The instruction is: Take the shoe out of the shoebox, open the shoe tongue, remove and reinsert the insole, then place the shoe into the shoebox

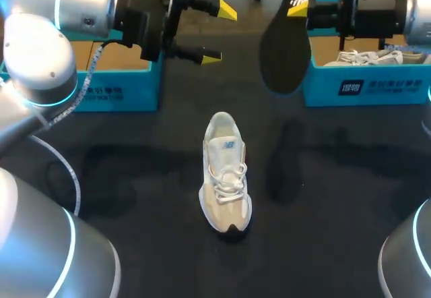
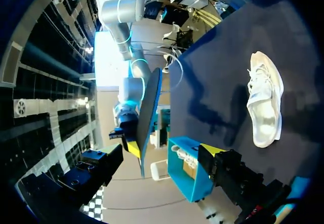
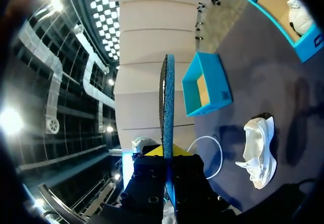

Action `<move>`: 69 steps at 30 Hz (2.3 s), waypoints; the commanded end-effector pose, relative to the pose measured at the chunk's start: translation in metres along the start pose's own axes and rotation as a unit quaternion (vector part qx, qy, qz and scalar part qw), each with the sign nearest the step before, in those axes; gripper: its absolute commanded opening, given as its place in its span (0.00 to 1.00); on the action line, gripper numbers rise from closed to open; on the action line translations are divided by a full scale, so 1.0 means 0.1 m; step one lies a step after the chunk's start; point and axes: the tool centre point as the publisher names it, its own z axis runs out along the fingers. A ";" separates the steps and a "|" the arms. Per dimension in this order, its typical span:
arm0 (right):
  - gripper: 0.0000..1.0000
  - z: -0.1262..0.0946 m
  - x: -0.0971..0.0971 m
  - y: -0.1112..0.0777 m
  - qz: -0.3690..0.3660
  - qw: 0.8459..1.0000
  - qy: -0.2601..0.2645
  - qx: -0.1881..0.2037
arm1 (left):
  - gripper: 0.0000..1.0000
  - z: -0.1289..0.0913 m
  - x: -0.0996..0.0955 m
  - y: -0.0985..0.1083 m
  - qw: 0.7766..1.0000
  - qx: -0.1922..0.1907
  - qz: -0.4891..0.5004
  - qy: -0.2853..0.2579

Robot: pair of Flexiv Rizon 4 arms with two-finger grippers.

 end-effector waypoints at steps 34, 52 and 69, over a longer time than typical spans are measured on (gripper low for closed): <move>0.00 0.64 -0.13 -0.09 0.022 0.998 0.029 0.042 | 0.40 0.44 0.07 0.01 0.987 0.013 0.055 -0.152; 1.00 0.52 -0.23 -0.24 -0.016 0.999 0.029 0.020 | 0.00 0.45 0.05 -0.03 0.983 0.023 0.051 -0.176; 1.00 -0.15 -0.45 -0.54 -0.090 0.995 0.006 0.037 | 0.00 0.18 0.18 -0.07 0.985 0.008 0.042 -0.165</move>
